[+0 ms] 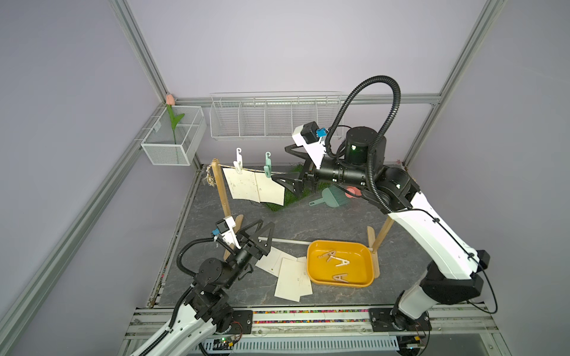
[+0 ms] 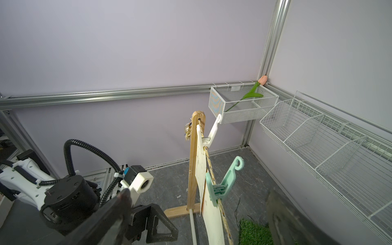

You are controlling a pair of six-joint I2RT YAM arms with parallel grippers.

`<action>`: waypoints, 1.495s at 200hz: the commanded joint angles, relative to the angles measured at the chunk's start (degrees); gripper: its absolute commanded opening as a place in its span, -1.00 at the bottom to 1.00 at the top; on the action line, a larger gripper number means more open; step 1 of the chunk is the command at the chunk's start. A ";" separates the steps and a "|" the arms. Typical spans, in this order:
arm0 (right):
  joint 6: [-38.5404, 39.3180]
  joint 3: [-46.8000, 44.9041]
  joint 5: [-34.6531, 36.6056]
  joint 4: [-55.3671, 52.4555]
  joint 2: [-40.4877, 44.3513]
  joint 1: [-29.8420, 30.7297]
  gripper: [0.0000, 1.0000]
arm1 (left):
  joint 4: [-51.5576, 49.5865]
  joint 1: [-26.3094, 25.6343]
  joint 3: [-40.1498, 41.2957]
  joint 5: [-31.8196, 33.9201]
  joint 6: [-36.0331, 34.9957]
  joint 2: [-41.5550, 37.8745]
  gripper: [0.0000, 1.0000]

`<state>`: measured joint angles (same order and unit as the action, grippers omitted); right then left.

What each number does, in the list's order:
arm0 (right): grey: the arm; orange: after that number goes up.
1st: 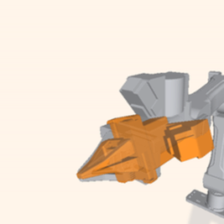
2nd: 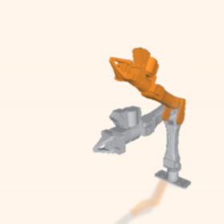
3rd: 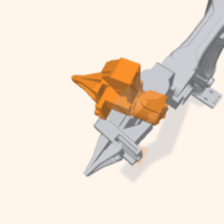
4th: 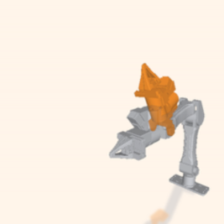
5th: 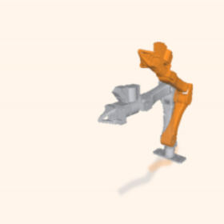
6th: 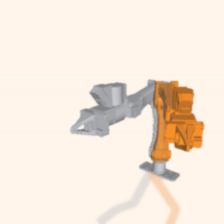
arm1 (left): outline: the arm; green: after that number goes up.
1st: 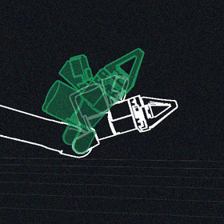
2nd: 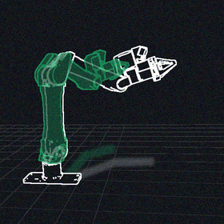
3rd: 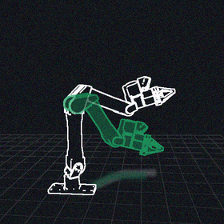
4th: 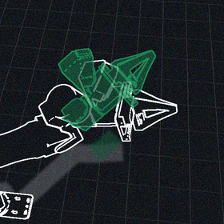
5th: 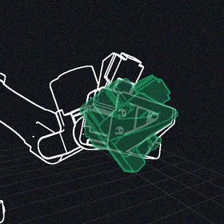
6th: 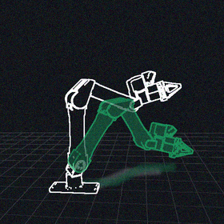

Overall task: Remove the postcards from the strings
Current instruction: Pinch the postcard on the clothesline.

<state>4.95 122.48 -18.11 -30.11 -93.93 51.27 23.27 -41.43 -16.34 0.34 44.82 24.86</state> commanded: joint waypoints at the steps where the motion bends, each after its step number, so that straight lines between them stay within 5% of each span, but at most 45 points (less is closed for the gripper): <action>1: 0.87 0.69 -1.03 -0.32 -0.38 0.28 0.96 | 10.90 2.66 -0.20 -8.01 6.29 3.80 0.98; 52: 1.55 1.24 -0.66 -0.35 -0.89 -0.05 0.95 | 22.44 5.48 -3.61 -17.87 11.61 17.88 0.99; 184: 0.02 2.26 -1.05 0.57 -4.17 -1.36 0.94 | 36.79 13.04 -4.46 -13.86 13.87 30.48 0.80; 299: -0.12 8.27 -0.33 -0.18 -11.32 -1.68 0.95 | 36.92 13.13 -0.97 -12.34 13.45 25.86 -0.14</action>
<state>4.95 128.20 -17.65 -30.68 -103.70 49.95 60.23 -28.60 -18.83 -13.26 58.26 52.62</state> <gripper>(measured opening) 0.986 0.473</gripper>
